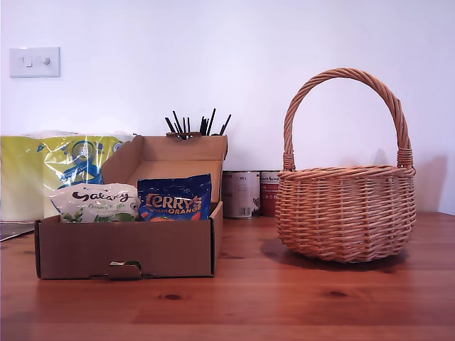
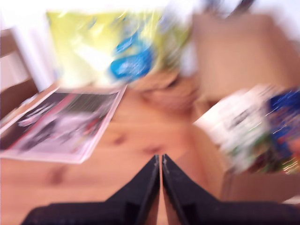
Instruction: Move the bags of Easter eggs from the cardboard box on the left into the woven basket on the right side.
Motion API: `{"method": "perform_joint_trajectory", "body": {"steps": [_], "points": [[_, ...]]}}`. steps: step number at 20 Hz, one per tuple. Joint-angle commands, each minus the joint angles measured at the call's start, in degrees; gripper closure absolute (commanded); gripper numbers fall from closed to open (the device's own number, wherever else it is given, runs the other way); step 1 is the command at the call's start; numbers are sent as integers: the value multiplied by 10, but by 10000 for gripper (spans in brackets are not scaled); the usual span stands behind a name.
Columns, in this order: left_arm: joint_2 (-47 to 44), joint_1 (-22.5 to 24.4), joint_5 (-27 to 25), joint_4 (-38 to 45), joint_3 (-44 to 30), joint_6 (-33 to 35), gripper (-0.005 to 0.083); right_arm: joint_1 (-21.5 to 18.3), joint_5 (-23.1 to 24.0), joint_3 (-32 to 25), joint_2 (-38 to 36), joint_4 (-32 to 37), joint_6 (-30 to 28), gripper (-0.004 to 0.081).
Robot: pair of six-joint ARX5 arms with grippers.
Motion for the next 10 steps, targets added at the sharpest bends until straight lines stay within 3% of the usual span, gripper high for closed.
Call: {"method": "perform_joint_trajectory", "body": {"steps": [1, 6, 10], "points": [[-4, -3, 38, 9, 32, -14, 795, 0, -7, 39, -3, -1, 5, 783], [75, -18, 149, -35, 124, -20, 795, 0, -54, 144, 21, -78, -2, 783], [214, -39, 265, -61, 204, 99, 795, 17, -104, 205, 69, -104, -21, 783]]}}
